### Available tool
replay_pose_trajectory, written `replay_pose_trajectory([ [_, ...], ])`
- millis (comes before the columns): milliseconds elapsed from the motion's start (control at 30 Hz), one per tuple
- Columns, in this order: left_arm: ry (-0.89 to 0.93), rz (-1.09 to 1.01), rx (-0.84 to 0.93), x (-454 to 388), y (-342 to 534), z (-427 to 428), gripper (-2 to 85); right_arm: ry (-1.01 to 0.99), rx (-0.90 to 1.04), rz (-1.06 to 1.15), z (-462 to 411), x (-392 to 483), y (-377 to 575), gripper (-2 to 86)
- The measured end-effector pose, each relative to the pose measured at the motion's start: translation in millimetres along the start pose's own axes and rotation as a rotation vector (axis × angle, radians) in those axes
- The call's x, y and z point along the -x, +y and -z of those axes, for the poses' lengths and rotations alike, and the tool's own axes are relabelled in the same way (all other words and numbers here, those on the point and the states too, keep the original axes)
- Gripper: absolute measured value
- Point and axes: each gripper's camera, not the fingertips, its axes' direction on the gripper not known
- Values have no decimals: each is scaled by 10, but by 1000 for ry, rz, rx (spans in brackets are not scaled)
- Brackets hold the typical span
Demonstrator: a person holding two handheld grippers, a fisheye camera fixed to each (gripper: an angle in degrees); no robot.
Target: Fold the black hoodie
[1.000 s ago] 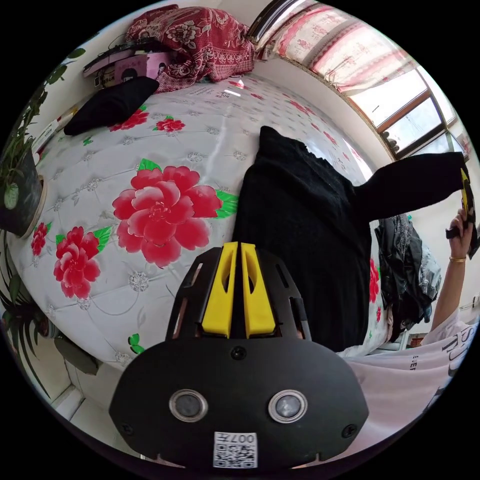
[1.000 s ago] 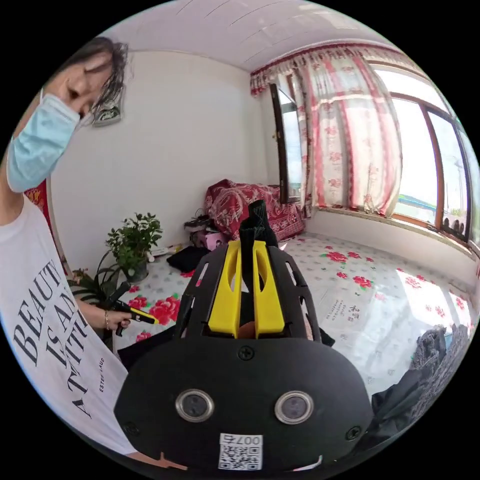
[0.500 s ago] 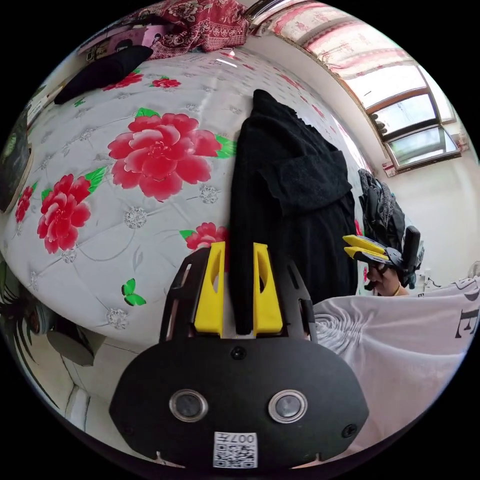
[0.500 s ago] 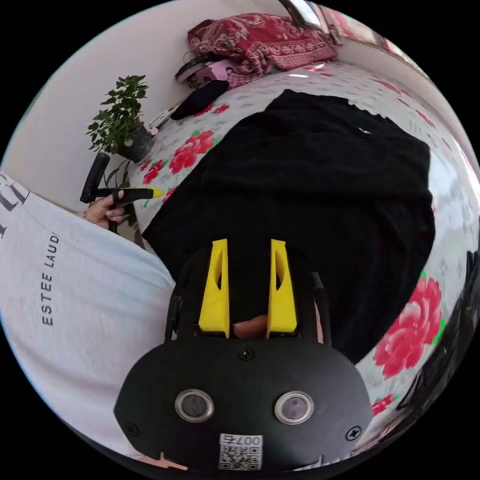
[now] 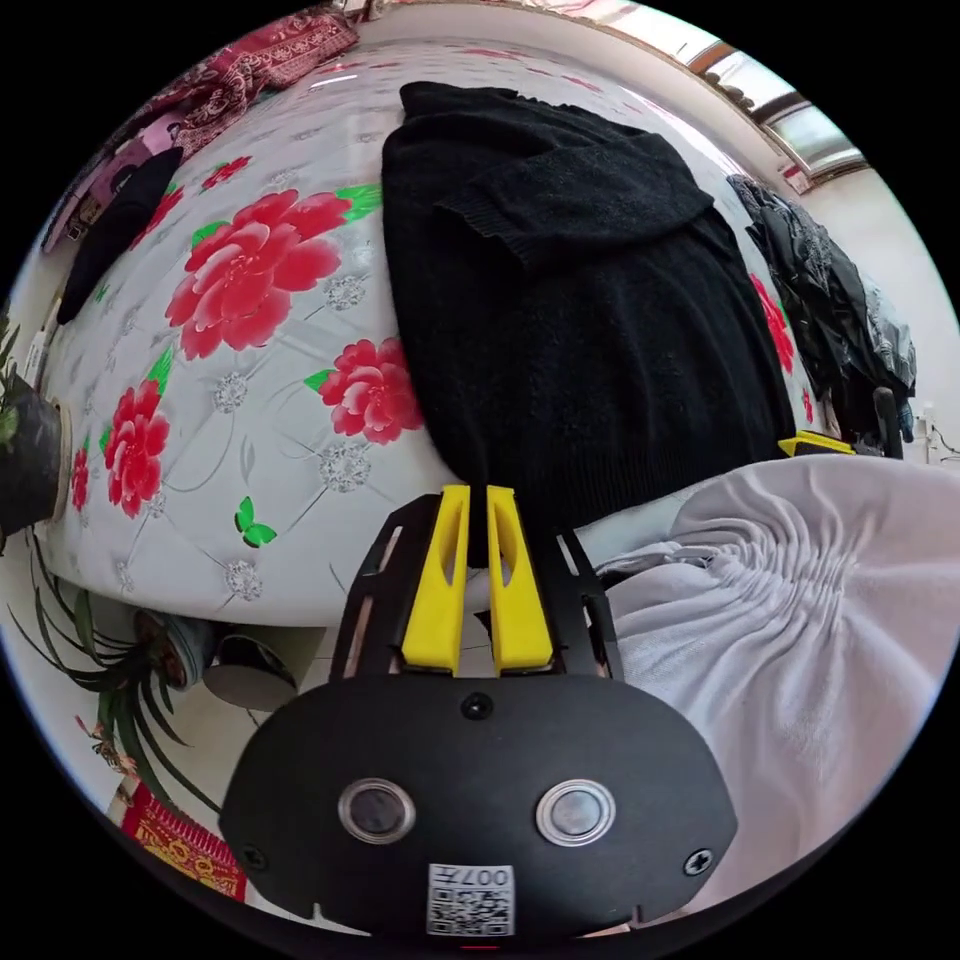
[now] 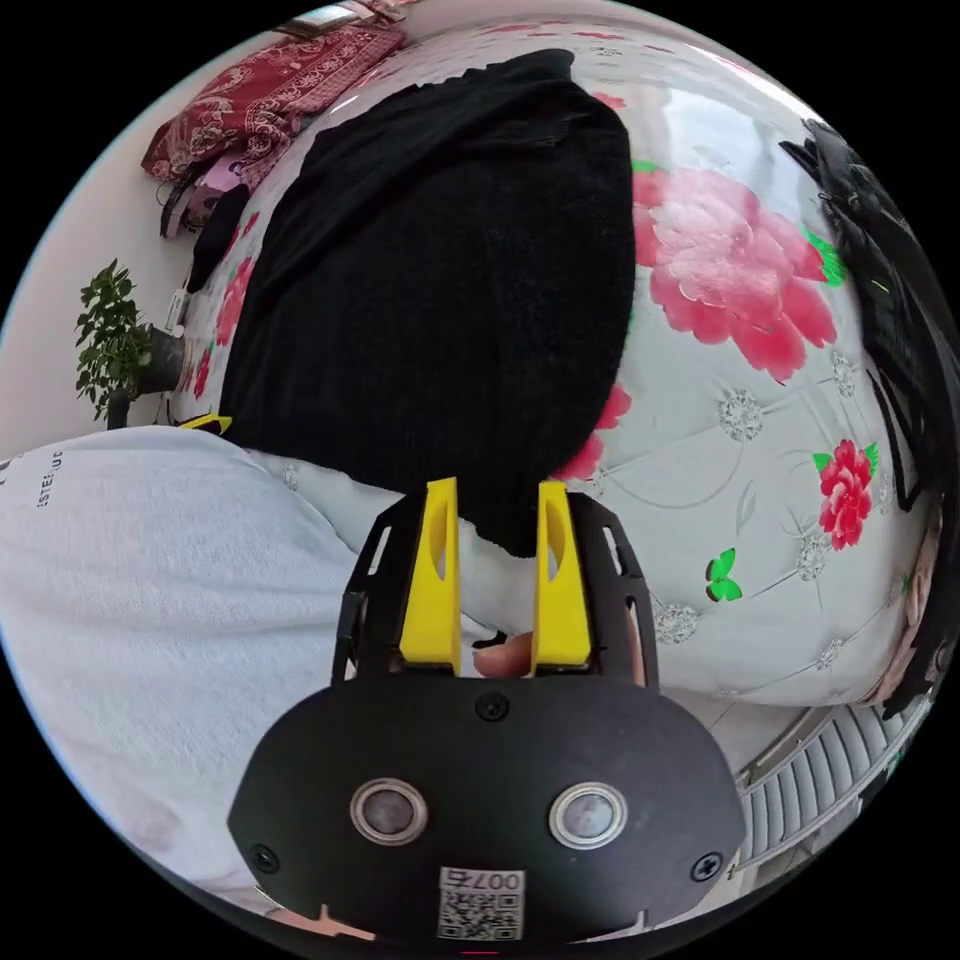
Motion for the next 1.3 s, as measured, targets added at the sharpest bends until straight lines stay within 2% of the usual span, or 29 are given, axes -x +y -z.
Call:
replay_pose_trajectory([
  [67,180,69,-10,249,-18,38,3,14,52,21,-22,-37,-37,52],
  [100,330,126,-43,450,-8,98,-1,-25,58,27,33,-107,-54,42],
  [133,496,185,-114,663,8,201,-4,-101,51,31,136,-206,-66,33],
  [200,670,243,-236,952,1,403,-6,-239,-23,28,409,-404,-91,23],
  [367,815,141,-400,1288,-558,980,-8,-561,-340,-18,1416,-1091,-381,10],
  [433,873,90,-489,1395,-1098,1269,-7,-656,-478,-11,1888,-1349,-751,9],
  [500,878,72,-555,1442,-1599,1480,-5,-654,-542,26,2207,-1405,-1163,12],
  [600,750,169,-636,1488,-2467,1697,6,-562,-622,55,2623,-1384,-1954,25],
  [667,667,282,-648,1503,-2884,1635,28,-490,-658,-14,2681,-1414,-2394,43],
  [767,523,383,-640,1444,-3198,1350,72,-367,-603,-166,2408,-1586,-2792,82],
  [867,394,349,-581,1353,-3115,1003,88,-321,-537,-229,1896,-1816,-2626,101],
  [933,307,345,-552,1328,-2716,755,93,-231,-498,-279,1525,-2014,-2165,110],
  [1033,296,386,-544,1374,-2052,492,86,-200,-503,-426,1261,-2318,-1412,118],
  [1200,379,440,-482,1308,-1472,285,79,-474,-564,-596,1064,-2726,-747,124],
  [1300,379,257,-566,805,-1584,526,73,-576,-596,-578,1066,-2797,-811,126],
])
